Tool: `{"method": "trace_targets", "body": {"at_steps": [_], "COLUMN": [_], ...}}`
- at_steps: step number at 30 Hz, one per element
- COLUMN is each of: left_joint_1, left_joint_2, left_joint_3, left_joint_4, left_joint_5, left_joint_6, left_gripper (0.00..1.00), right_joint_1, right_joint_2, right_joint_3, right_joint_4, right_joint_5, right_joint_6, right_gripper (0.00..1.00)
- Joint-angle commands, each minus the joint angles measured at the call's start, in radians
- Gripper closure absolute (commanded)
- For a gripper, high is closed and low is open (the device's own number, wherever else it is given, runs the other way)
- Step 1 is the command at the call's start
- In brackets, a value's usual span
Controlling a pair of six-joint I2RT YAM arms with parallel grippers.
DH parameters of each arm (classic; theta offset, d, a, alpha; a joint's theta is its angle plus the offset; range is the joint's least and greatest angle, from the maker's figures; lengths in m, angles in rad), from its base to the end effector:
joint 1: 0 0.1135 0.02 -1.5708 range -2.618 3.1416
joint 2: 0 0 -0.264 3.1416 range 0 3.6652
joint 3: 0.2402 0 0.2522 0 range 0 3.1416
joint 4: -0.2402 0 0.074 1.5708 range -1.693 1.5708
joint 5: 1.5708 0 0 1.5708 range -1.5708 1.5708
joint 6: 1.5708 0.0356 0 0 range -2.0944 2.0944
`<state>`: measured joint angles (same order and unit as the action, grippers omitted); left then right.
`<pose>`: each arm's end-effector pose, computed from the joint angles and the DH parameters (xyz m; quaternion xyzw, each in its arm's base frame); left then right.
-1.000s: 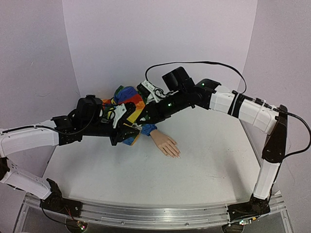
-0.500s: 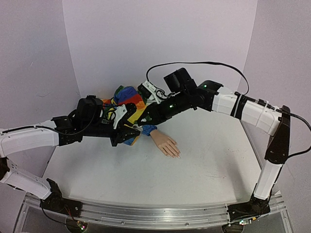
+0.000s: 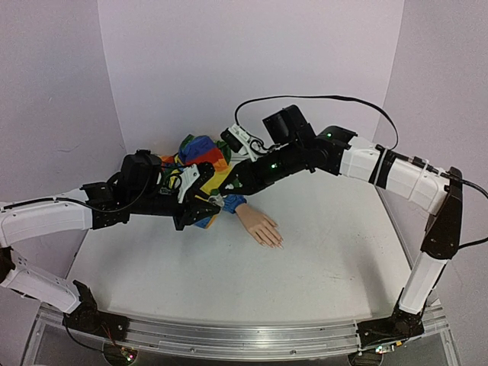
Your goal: Paint the nails
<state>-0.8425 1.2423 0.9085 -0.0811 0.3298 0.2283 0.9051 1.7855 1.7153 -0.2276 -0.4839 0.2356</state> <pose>0.1807 -0.2200 0.2964 0.4987 0.6648 -0.2940 0.4721 0.2499 0.3450 0.3831 -0.3910 0.6906 0.4738 0.3817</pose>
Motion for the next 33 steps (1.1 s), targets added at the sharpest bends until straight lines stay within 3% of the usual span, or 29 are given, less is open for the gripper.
{"method": "trace_targets", "body": {"at_steps": [1,33], "left_joint_1": [0.003,0.003], "left_joint_2": [-0.019,-0.015], "left_joint_3": [0.037,0.03], "left_joint_4": [0.026,0.014], "left_joint_5": [0.006,-0.019], "left_joint_6": [-0.001,0.018], "left_gripper": [1.0,1.0], "right_joint_1": [0.003,0.003], "right_joint_2": [-0.059,-0.145], "right_joint_3": [-0.015,-0.048], "right_joint_4": [0.023,0.072], "right_joint_5": [-0.01,-0.004], "right_joint_6": [-0.006,0.005], "right_gripper": [1.0,1.0]}}
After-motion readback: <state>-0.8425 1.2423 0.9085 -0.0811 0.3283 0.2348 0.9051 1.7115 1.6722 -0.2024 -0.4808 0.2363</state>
